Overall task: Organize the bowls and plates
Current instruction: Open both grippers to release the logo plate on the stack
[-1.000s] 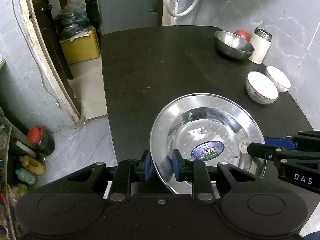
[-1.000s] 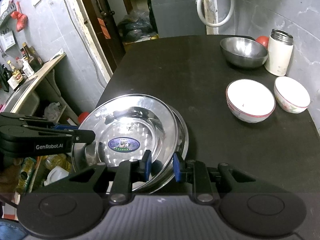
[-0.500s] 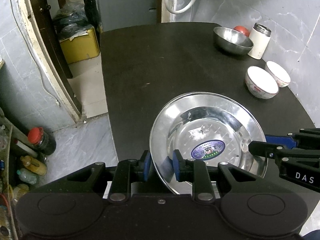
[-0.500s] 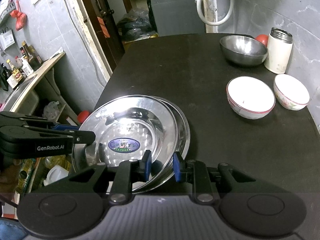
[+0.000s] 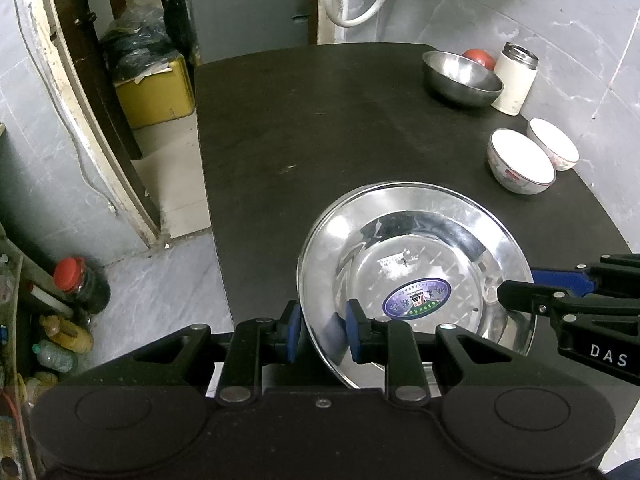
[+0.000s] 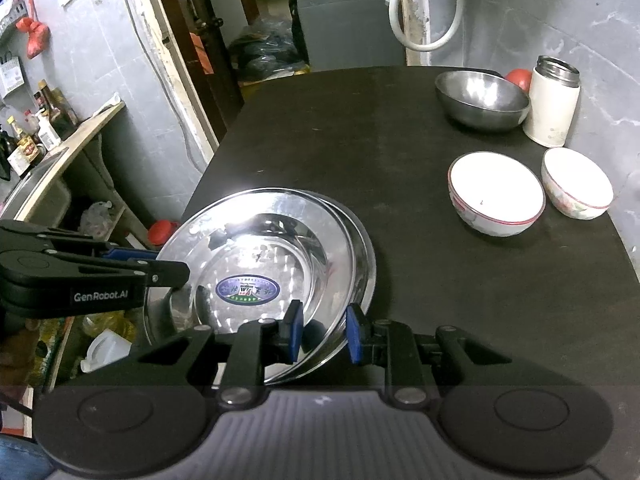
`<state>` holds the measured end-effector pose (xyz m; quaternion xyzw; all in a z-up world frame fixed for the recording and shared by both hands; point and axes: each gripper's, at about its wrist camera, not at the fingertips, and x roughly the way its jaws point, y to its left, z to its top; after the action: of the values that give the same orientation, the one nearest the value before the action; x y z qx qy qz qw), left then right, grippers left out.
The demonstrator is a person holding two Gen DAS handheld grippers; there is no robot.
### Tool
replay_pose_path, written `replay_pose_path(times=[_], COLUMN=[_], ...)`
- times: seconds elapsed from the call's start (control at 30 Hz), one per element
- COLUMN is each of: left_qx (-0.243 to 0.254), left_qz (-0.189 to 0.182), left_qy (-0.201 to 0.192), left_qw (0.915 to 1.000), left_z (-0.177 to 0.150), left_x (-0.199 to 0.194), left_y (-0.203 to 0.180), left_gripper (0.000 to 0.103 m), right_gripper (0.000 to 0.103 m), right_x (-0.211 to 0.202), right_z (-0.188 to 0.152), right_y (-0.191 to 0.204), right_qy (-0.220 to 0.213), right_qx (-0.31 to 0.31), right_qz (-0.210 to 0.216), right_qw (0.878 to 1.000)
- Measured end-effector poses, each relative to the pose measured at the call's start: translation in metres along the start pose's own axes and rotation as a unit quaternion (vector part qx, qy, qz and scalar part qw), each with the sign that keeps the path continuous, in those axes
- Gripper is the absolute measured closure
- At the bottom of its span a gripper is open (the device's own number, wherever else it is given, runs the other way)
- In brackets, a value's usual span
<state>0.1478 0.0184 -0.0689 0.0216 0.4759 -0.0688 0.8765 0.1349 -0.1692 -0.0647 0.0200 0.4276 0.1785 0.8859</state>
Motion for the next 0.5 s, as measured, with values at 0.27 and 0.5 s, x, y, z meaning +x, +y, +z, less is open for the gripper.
replay_pose_path(times=[0.27,0.5], left_qx=[0.009,0.020], left_qz=[0.009,0.014], left_qy=[-0.001,-0.002], left_qw=[0.9999,0.9997], left_z=[0.001,0.004], left_x=[0.004,0.009], left_y=[0.000,-0.002], left_gripper=[0.076,0.077], right_gripper=[0.076,0.070], right_x=[-0.001,-0.001], right_z=[-0.002,-0.003], right_y=[0.007,0.014], right_qy=[-0.003,-0.006], right_qx=[-0.019,-0.034], right_qz=[-0.011,-0.016], right_qw=[1.000,0.999])
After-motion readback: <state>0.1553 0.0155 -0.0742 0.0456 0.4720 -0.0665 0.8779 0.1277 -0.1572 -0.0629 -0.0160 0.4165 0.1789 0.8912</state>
